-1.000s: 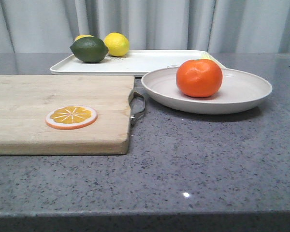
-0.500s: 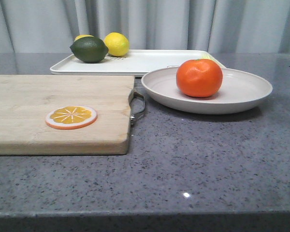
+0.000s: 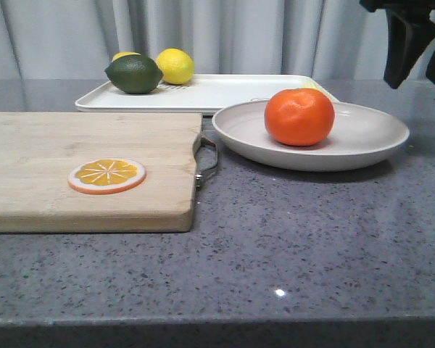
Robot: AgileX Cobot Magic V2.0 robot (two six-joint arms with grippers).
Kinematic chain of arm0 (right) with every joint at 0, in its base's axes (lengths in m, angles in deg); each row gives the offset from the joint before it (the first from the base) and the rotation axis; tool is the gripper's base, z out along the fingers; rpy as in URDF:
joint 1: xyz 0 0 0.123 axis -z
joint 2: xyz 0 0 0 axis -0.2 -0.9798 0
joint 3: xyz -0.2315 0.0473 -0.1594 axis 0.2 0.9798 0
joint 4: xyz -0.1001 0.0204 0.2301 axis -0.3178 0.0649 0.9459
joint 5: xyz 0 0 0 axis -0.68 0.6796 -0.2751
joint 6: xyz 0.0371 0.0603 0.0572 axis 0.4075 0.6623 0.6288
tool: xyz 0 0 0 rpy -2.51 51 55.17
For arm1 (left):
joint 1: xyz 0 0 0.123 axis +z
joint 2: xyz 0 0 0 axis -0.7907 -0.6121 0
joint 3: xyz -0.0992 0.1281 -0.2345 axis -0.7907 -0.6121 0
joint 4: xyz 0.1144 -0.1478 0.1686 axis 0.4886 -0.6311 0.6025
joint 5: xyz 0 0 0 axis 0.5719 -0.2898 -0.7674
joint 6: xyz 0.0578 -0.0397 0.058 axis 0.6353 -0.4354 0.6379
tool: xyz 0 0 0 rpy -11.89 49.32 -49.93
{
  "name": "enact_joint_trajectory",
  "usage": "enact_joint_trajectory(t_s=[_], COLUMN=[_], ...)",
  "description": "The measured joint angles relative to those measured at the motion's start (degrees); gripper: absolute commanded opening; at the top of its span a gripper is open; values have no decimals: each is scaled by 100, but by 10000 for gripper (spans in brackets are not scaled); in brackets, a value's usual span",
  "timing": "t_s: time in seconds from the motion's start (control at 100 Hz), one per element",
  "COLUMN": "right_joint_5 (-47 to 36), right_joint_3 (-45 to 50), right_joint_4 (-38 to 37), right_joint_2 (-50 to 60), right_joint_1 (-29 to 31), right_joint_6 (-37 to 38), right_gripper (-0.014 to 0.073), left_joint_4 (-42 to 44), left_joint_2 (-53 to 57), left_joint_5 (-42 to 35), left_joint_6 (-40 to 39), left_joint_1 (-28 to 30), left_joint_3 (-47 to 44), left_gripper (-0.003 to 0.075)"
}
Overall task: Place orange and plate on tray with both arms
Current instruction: 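Lower the right gripper onto the rim of the white plate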
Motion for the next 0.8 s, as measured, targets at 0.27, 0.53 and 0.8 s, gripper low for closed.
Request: enact_joint_trajectory(t_s=[0.27,0.53,0.8], right_joint_5=[26,72,72], right_joint_3=[-338,-392,-392], right_joint_4=[98,100,100], right_joint_2=[-709,-989,-1092], right_joint_1=[0,0,0], right_joint_6=[0,0,0], right_gripper=[402,397,216], left_joint_4=[0,0,0], left_joint_2=[0,0,0], left_joint_5=[0,0,0], left_joint_6=[0,0,0], left_joint_1=[0,0,0], left_joint_3=[0,0,0], left_gripper=[43,43,43])
